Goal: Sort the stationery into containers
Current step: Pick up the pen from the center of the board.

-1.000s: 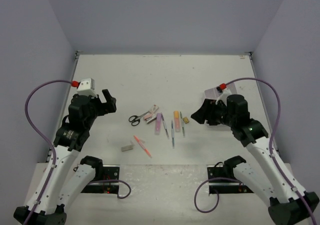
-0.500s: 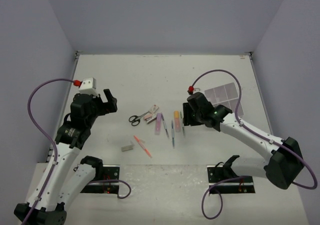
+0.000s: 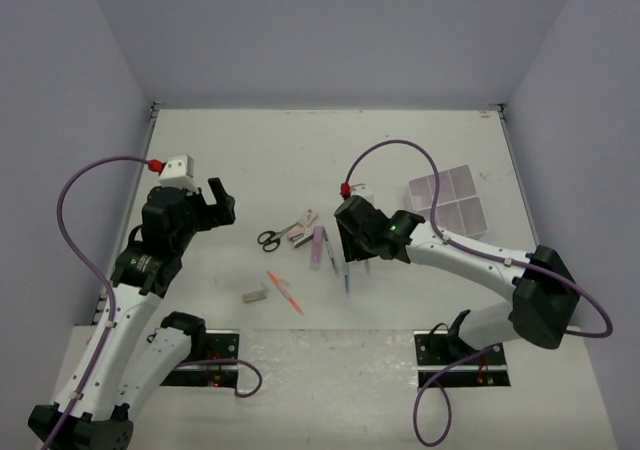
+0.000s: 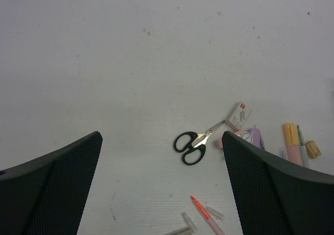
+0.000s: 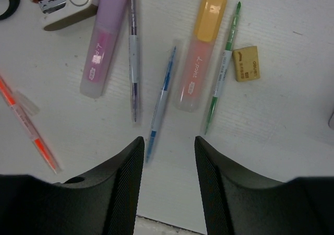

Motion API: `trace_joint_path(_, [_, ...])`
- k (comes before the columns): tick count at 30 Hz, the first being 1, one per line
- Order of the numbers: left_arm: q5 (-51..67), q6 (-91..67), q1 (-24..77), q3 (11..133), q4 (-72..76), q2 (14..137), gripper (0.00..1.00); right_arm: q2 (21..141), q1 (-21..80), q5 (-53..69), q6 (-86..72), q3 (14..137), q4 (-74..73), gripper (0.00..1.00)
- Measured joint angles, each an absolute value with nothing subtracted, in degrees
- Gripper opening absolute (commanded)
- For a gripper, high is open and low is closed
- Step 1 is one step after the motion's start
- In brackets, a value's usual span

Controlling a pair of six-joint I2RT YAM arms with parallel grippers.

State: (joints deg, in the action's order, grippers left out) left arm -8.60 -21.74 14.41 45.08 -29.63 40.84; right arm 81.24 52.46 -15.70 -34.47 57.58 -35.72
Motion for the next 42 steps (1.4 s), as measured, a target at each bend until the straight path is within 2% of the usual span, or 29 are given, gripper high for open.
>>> trace_joint_path(8, [-8.14, -21.74, 14.41, 45.08, -29.65, 40.65, 1.00, 87.09, 50.17, -17.55, -34.49, 57.63, -36.28, 0.42])
trace_joint_path(18, [-7.68, -21.72, 14.41, 45.08, -29.63, 40.25, 1.00, 88.73, 44.83, -14.90, -33.27, 57.12, -33.57, 0.38])
trace_joint_path(34, [-7.60, -21.71, 14.44, 45.08, -29.63, 39.82, 1.00, 93.89, 41.93, -11.85, -32.47, 56.66, -31.38, 0.28])
trace_joint_path(42, [-7.44, -21.74, 14.44, 45.08, -29.63, 39.72, 1.00, 96.65, 41.93, -11.00, -32.55, 55.70, -30.51, 0.26])
